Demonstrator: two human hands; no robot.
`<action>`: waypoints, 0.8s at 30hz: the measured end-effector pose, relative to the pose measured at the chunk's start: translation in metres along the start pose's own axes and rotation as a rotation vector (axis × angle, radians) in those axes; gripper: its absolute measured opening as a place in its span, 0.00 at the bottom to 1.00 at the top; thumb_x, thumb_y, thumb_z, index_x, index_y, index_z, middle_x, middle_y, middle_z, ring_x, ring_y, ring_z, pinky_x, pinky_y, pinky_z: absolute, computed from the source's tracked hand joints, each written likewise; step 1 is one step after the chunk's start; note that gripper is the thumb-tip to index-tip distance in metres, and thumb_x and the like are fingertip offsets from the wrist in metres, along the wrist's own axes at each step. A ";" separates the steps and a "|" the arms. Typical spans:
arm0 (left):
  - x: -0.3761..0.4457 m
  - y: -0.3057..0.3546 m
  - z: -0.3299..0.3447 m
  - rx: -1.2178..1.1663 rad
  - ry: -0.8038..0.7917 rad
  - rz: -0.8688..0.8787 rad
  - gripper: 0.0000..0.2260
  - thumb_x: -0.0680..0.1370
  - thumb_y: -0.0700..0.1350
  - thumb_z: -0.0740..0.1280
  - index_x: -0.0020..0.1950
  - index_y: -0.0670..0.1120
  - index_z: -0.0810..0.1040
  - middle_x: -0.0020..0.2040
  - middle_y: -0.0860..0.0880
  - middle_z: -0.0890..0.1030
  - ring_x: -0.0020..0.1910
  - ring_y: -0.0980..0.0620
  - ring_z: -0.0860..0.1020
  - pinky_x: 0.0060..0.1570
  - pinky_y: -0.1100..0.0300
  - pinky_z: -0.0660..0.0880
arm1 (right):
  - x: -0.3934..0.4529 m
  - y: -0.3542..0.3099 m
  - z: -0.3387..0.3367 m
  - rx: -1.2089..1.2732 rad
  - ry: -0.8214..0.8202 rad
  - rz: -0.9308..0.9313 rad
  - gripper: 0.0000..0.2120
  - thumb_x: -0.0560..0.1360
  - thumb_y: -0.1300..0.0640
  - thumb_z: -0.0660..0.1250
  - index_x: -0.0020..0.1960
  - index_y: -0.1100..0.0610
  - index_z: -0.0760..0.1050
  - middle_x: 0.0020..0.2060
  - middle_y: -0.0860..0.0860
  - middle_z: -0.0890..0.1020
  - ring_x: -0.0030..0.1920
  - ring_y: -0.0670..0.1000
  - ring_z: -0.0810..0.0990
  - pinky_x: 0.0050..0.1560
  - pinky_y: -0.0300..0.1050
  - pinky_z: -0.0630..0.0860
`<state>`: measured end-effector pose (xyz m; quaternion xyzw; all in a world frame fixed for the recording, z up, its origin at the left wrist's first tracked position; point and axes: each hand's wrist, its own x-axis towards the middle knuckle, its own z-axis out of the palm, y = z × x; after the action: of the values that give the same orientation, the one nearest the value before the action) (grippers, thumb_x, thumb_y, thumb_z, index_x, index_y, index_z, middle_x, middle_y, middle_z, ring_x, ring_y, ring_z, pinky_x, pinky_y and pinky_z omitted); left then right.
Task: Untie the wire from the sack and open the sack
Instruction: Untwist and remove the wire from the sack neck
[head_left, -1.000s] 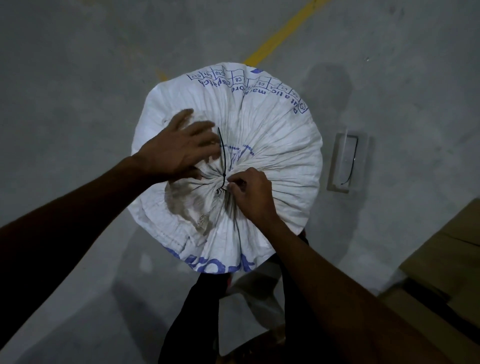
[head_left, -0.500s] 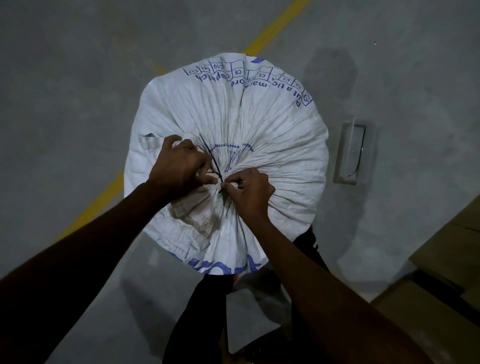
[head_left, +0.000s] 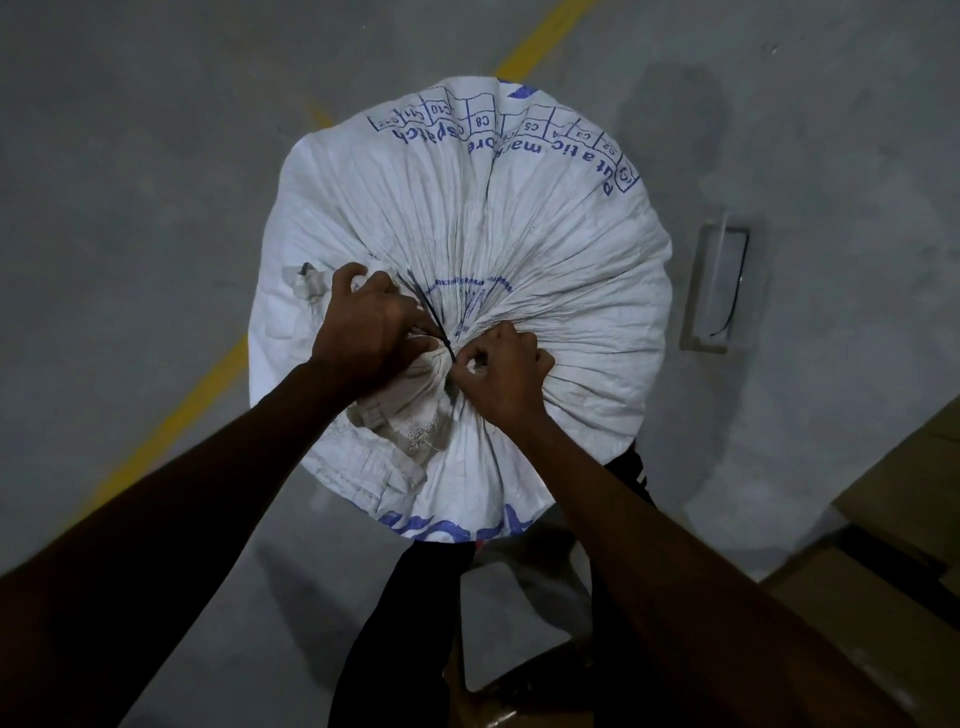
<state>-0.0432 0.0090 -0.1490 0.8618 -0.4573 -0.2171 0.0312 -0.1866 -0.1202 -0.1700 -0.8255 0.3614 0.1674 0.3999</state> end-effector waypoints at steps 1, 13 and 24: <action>0.001 0.003 0.000 -0.004 0.001 -0.008 0.07 0.75 0.59 0.74 0.49 0.60 0.88 0.43 0.55 0.87 0.53 0.46 0.79 0.69 0.39 0.60 | -0.002 0.004 -0.002 0.008 -0.012 -0.020 0.03 0.68 0.49 0.73 0.40 0.48 0.82 0.46 0.44 0.73 0.57 0.52 0.71 0.54 0.48 0.54; -0.001 0.015 0.013 -0.079 0.101 -0.063 0.15 0.75 0.67 0.66 0.45 0.60 0.88 0.38 0.57 0.84 0.50 0.49 0.77 0.69 0.45 0.57 | -0.022 0.044 -0.010 -0.077 -0.039 -0.208 0.11 0.61 0.47 0.76 0.31 0.48 0.74 0.47 0.43 0.74 0.52 0.49 0.72 0.54 0.47 0.58; 0.003 0.020 0.012 -0.110 0.088 -0.130 0.14 0.73 0.66 0.69 0.45 0.60 0.88 0.44 0.58 0.87 0.53 0.49 0.77 0.69 0.45 0.55 | -0.017 0.101 -0.038 0.168 -0.281 -0.414 0.01 0.69 0.62 0.74 0.38 0.58 0.83 0.64 0.52 0.78 0.59 0.41 0.74 0.69 0.50 0.70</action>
<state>-0.0626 -0.0034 -0.1559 0.8954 -0.3861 -0.2051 0.0843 -0.2726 -0.1850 -0.1911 -0.8145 0.1384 0.1642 0.5390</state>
